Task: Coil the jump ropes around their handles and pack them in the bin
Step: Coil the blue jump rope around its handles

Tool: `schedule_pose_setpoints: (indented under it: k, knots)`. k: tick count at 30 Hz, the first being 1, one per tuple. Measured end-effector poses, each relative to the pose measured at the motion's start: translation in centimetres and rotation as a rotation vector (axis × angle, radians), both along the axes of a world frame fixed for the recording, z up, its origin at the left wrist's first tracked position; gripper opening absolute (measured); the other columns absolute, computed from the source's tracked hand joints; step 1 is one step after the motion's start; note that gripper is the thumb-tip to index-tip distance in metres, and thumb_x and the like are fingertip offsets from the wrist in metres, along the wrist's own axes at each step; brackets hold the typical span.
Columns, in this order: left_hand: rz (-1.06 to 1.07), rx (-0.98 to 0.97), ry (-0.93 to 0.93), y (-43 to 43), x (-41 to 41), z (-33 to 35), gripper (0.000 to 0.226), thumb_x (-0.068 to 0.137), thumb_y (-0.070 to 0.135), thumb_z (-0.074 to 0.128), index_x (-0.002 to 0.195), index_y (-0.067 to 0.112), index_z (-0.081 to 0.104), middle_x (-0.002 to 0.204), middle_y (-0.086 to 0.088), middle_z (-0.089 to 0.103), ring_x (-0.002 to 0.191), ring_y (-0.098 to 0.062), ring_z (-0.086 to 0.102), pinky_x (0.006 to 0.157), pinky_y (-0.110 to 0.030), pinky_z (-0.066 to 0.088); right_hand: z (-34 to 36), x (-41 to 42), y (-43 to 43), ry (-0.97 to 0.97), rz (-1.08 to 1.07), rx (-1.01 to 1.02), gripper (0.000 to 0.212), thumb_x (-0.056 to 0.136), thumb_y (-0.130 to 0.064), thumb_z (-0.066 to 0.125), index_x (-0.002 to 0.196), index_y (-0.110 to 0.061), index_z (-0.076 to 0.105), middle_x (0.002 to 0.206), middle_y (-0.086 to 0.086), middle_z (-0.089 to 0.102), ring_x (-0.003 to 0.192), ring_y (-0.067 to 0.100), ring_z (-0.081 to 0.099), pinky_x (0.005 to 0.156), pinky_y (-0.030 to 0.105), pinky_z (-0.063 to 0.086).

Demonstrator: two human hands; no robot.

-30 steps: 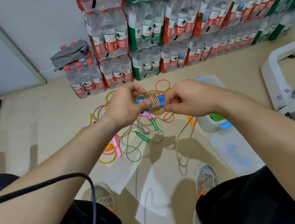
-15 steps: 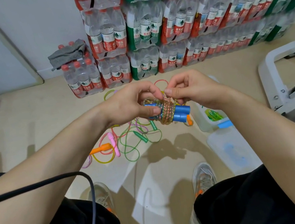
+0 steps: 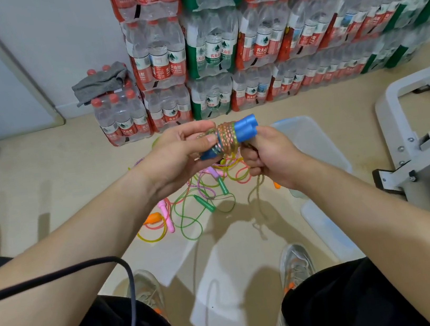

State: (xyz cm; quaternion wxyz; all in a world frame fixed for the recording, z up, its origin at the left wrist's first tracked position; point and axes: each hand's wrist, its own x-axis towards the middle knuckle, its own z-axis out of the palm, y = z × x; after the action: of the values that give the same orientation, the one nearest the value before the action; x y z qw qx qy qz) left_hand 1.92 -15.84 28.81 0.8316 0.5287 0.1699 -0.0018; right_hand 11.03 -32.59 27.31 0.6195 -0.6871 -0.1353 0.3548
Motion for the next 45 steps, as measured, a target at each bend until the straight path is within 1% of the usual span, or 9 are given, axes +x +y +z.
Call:
schedule_pose_setpoints:
  k: [5, 10, 14, 18, 24, 27, 36, 41, 45]
  knots:
    - [0.207, 0.027, 0.049, 0.5, 0.4, -0.3, 0.031, 0.096, -0.001, 0.057, 0.127, -0.005, 0.058, 0.113, -0.016, 0.067, 0.094, -0.019, 0.069, 0.075, -0.026, 0.058, -0.5, -0.2, -0.2, -0.354, 0.091, -0.175, 0.038, 0.109, -0.029, 0.040, 0.081, -0.016, 0.063, 0.050, -0.013, 0.037, 0.045, 0.008, 0.031, 0.052, 0.029, 0.029]
    - [0.310, 0.369, 0.125, 0.9, 0.6, -1.0, 0.028, 0.093, 0.003, 0.066, 0.121, 0.002, 0.060, 0.111, -0.013, 0.067, 0.094, -0.022, 0.068, 0.081, -0.034, 0.061, 1.0, -0.3, -0.1, -0.568, 0.145, -0.297, 0.033, 0.105, -0.023, 0.049, 0.091, -0.008, 0.074, 0.042, -0.019, 0.043, 0.044, 0.001, 0.041, 0.047, 0.015, 0.028]
    - [0.299, 0.778, 0.119, 0.9, 0.8, -1.3, 0.021, 0.089, 0.017, 0.074, 0.107, 0.019, 0.063, 0.108, -0.008, 0.068, 0.094, -0.024, 0.069, 0.084, -0.041, 0.060, 2.2, 0.1, -0.3, -0.770, 0.293, -0.451, 0.036, 0.101, -0.025, 0.052, 0.074, -0.005, 0.065, 0.051, -0.006, 0.037, 0.051, 0.008, 0.037, 0.051, 0.029, 0.027]
    - [0.264, 1.062, 0.086, 0.5, 0.9, -1.3, 0.026, 0.087, 0.021, 0.075, 0.110, 0.019, 0.063, 0.105, 0.003, 0.066, 0.096, -0.017, 0.065, 0.083, -0.031, 0.054, 2.7, 0.2, -0.4, -0.962, 0.403, -0.613, 0.038, 0.099, -0.027, 0.052, 0.064, -0.013, 0.048, 0.055, 0.001, 0.044, 0.057, 0.011, 0.042, 0.054, 0.037, 0.034]
    - [0.228, 1.200, 0.039, -0.4, 0.4, -1.7, 0.026, 0.087, 0.018, 0.076, 0.109, 0.019, 0.061, 0.104, 0.005, 0.063, 0.088, -0.011, 0.059, 0.074, -0.010, 0.044, 3.2, -0.3, -0.5, -1.133, 0.446, -0.750, 0.021, 0.092, -0.034, 0.057, 0.076, -0.022, 0.064, 0.066, 0.000, 0.059, 0.070, 0.024, 0.051, 0.059, 0.036, 0.044]
    - [0.191, 1.163, 0.038, -0.4, 0.3, -2.0, 0.026, 0.087, 0.019, 0.077, 0.107, 0.020, 0.061, 0.103, 0.006, 0.064, 0.085, -0.008, 0.060, 0.067, -0.002, 0.041, 4.0, -0.1, -0.5, -1.096, 0.382, -0.717, 0.015, 0.091, -0.031, 0.059, 0.088, -0.027, 0.073, 0.076, -0.004, 0.067, 0.078, 0.023, 0.057, 0.067, 0.036, 0.049]
    - [-0.108, 0.831, -0.049, -0.2, 0.1, -1.0, 0.025, 0.085, 0.003, 0.076, 0.103, 0.014, 0.062, 0.096, -0.012, 0.070, 0.083, -0.027, 0.068, 0.080, -0.042, 0.057, 3.0, 1.5, -1.6, -0.826, 0.149, -0.340, 0.014, 0.077, -0.023, 0.086, 0.084, -0.021, 0.074, 0.074, -0.010, 0.063, 0.059, -0.007, 0.054, 0.055, 0.011, 0.034]
    - [0.003, 0.545, -0.032, -0.1, 0.2, -0.7, 0.026, 0.086, -0.007, 0.070, 0.098, 0.014, 0.063, 0.096, -0.010, 0.069, 0.079, -0.019, 0.069, 0.069, -0.032, 0.061, 1.9, 1.6, -1.7, -0.618, -0.016, -0.177, 0.014, 0.084, -0.025, 0.081, 0.085, -0.021, 0.067, 0.084, -0.007, 0.059, 0.075, 0.005, 0.054, 0.069, 0.025, 0.042]
    - [0.067, 0.387, -0.021, -0.4, 0.2, -0.6, 0.026, 0.086, -0.011, 0.066, 0.096, 0.013, 0.063, 0.092, -0.008, 0.068, 0.078, -0.019, 0.070, 0.075, -0.038, 0.061, 1.5, 0.4, -0.8, -0.371, -0.103, -0.122, 0.013, 0.093, -0.027, 0.071, 0.094, -0.021, 0.059, 0.082, 0.001, 0.060, 0.056, 0.014, 0.050, 0.046, 0.025, 0.039]
